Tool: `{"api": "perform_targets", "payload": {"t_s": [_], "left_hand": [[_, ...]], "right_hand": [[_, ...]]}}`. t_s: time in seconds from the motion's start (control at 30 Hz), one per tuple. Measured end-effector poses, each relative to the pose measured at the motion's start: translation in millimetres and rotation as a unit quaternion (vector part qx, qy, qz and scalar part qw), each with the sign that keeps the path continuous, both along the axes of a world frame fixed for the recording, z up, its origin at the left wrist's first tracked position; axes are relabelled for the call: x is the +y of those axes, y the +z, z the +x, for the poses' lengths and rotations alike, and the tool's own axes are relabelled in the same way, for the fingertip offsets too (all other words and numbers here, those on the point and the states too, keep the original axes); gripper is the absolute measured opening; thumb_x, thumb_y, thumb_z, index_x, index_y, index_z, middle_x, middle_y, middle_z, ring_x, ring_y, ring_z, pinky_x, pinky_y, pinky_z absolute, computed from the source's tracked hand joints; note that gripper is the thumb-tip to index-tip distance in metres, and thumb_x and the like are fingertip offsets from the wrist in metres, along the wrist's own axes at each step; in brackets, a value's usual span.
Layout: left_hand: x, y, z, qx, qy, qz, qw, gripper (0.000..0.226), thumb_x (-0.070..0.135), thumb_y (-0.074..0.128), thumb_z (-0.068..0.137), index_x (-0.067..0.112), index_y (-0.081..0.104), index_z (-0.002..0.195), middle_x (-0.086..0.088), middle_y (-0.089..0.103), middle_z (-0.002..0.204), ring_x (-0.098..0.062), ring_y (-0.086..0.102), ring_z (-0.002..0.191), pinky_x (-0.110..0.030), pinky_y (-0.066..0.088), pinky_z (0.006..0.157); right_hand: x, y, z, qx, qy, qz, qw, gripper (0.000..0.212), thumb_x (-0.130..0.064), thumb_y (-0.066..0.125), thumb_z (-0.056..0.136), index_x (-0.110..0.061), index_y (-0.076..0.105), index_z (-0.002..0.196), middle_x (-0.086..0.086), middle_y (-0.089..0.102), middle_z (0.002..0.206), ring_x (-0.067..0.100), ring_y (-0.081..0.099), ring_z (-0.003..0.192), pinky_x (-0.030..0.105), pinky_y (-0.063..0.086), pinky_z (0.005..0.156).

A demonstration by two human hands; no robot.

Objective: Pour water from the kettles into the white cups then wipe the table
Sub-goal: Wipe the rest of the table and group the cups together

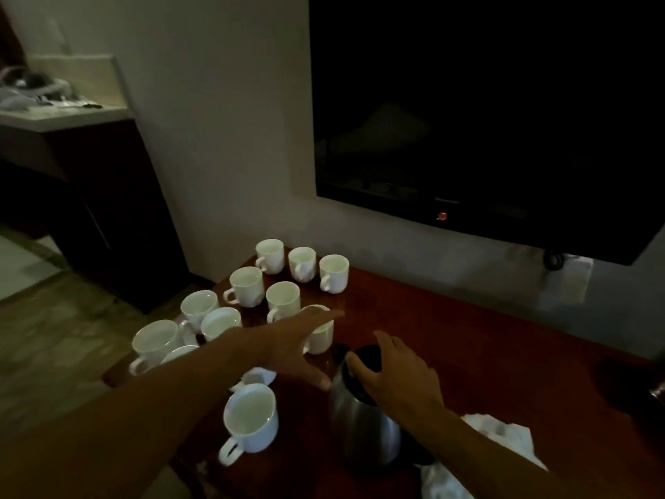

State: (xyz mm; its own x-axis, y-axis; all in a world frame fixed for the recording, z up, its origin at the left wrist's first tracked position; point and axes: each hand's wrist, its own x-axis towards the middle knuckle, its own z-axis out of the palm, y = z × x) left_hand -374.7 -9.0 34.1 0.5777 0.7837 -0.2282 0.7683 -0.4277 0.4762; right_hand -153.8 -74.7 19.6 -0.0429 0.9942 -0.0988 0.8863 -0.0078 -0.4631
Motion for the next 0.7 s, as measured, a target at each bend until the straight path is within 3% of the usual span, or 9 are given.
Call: {"api": "perform_targets", "payload": {"t_s": [0.2,0.37,0.53,0.7], "left_hand": [[-6.8,-27.8,29.2,-0.002,-0.039,-0.039,0.998,0.127,0.058,0.086,0.063,0.051,-0.005,0.152,0.007,0.006,0.165,-0.024,0.013,0.151,-0.054,0.025,0.119],[-7.4,-43.9,49.7,-0.012,-0.087,-0.037,0.995,0.12,0.051,0.09,0.058,0.049,0.011,0.148,0.013,0.03,0.149,-0.013,0.027,0.14,-0.045,0.03,0.118],[1.8,-43.3,56.2,0.0,-0.102,-0.008,0.995,0.115,0.051,0.092,0.055,0.042,0.021,0.144,0.013,0.035,0.136,-0.011,0.036,0.128,-0.044,0.039,0.111],[13.2,-39.3,78.5,-0.012,-0.105,-0.001,0.994,0.112,0.05,0.093,0.053,0.043,0.023,0.14,0.014,0.036,0.131,-0.01,0.038,0.125,-0.042,0.042,0.109]], "right_hand": [[-5.0,-6.8,10.5,-0.026,-0.01,-0.076,0.997,0.1,-0.092,0.043,0.074,-0.039,0.021,0.155,-0.001,0.044,0.15,0.022,0.051,0.13,0.046,0.045,0.105],[-2.2,-11.7,20.2,-0.031,-0.005,-0.119,0.992,0.123,-0.097,0.052,0.059,-0.039,0.006,0.158,0.005,0.037,0.155,0.029,0.047,0.135,0.047,0.045,0.106],[0.0,-16.7,22.7,-0.003,-0.012,-0.089,0.996,0.117,-0.093,0.057,0.06,-0.037,0.017,0.155,0.002,0.045,0.147,0.025,0.052,0.128,0.042,0.048,0.102],[11.7,-13.1,44.7,0.007,-0.024,-0.047,0.999,0.11,-0.099,0.05,0.049,-0.041,0.036,0.142,-0.007,0.058,0.132,0.017,0.059,0.115,0.04,0.054,0.094]]}}
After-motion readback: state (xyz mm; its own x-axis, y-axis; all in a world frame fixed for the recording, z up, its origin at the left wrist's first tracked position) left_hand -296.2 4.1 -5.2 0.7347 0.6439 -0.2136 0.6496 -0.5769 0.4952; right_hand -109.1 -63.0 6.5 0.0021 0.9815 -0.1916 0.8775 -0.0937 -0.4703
